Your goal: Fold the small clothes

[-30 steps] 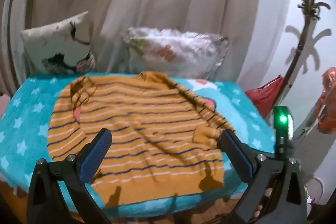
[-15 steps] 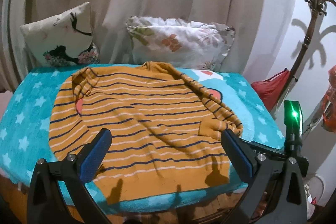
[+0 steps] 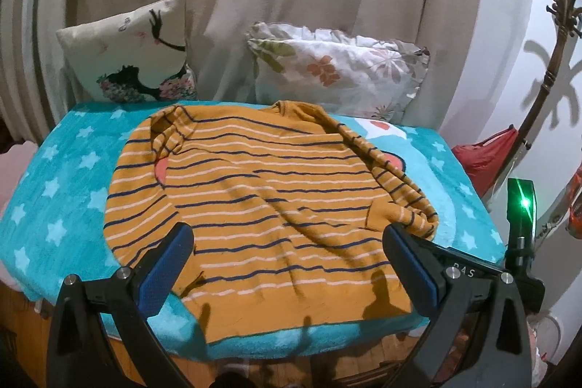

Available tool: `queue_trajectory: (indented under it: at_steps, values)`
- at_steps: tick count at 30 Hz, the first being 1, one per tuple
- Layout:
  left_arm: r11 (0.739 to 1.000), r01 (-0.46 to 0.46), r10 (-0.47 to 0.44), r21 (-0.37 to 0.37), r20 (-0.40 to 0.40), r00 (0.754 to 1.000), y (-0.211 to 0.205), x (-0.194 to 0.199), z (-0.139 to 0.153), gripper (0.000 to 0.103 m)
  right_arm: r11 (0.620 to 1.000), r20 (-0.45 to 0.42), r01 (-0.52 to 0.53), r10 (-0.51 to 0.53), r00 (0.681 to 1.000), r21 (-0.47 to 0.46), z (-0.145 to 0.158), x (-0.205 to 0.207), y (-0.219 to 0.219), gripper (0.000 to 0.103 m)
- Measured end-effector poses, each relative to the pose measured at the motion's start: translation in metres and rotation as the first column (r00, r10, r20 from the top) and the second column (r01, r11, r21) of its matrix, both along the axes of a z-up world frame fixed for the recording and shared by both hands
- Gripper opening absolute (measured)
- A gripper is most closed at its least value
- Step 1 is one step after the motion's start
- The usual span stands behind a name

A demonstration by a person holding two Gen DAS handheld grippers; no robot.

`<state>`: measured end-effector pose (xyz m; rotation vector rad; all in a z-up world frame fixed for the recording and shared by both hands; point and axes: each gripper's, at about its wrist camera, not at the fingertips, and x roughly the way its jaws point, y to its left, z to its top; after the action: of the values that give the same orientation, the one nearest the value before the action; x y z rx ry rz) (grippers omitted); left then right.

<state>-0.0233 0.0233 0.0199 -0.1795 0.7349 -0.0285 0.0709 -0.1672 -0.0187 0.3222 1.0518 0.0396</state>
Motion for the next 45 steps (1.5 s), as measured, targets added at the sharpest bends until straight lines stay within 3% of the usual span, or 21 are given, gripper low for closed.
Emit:
queue_trajectory:
  at_steps: [12,28,45]
  values:
    - [0.999,-0.051,0.051,-0.001,-0.016,0.999,0.007,-0.016,-0.004,0.103,0.999,-0.009,-0.04,0.04,0.999,-0.008,0.002,-0.008,0.011,0.1]
    - [0.999,-0.04,0.04,-0.008,-0.047,0.998,-0.003,-0.01,-0.01,0.103,1.0,-0.038,-0.009,0.009,0.999,-0.007,-0.004,-0.013,-0.008,0.1]
    - [0.995,-0.103,0.102,-0.011,-0.09,0.991,0.011,-0.007,-0.017,0.103,0.999,-0.064,-0.034,0.034,0.997,0.003,-0.012,-0.005,0.0,0.1]
